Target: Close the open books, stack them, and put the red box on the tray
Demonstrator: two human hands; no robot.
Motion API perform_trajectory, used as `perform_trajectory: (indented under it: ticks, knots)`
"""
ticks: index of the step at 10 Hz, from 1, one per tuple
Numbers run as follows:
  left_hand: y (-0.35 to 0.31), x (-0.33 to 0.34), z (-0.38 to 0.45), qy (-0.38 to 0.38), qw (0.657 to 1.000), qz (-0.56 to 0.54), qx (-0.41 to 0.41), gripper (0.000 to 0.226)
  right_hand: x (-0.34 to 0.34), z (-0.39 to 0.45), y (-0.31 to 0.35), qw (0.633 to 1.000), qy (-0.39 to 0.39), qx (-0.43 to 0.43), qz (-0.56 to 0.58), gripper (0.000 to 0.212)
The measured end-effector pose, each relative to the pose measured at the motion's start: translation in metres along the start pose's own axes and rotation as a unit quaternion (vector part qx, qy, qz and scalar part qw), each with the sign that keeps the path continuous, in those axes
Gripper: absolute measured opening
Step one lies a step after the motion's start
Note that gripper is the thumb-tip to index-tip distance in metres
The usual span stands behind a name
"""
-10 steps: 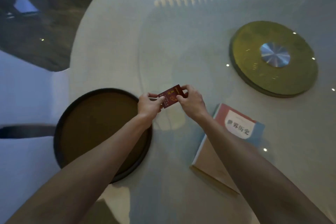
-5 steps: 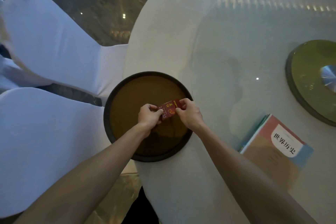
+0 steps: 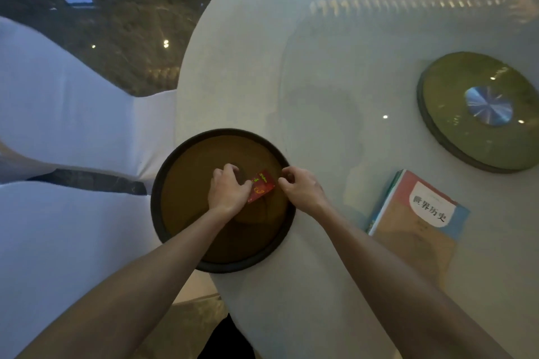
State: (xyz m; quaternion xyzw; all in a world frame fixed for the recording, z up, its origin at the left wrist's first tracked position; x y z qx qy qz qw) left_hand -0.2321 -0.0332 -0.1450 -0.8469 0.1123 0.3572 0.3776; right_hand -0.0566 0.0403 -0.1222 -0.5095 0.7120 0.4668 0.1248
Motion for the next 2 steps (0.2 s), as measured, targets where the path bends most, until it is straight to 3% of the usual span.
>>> perform_trajectory:
  ticks: [1, 2]
  knots:
    - [-0.036, -0.003, -0.002, 0.009, 0.996, 0.032, 0.082, 0.05, -0.024, -0.009, -0.012, 0.999, -0.02, 0.007, -0.028, 0.052]
    - [-0.094, 0.008, -0.011, 0.096, 0.976, 0.099, 0.171, 0.054, -0.06, -0.029, -0.042, 0.996, -0.069, 0.046, -0.039, 0.056]
Point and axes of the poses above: each hand's wrist, its own z-axis towards the middle knuckle, its own x-axis out of the palm, y = z × x, the point moved 3 cm from there along z, towards the middle knuckle, and after that the axes turned 1 degree about -z, right-handed, at the moved point
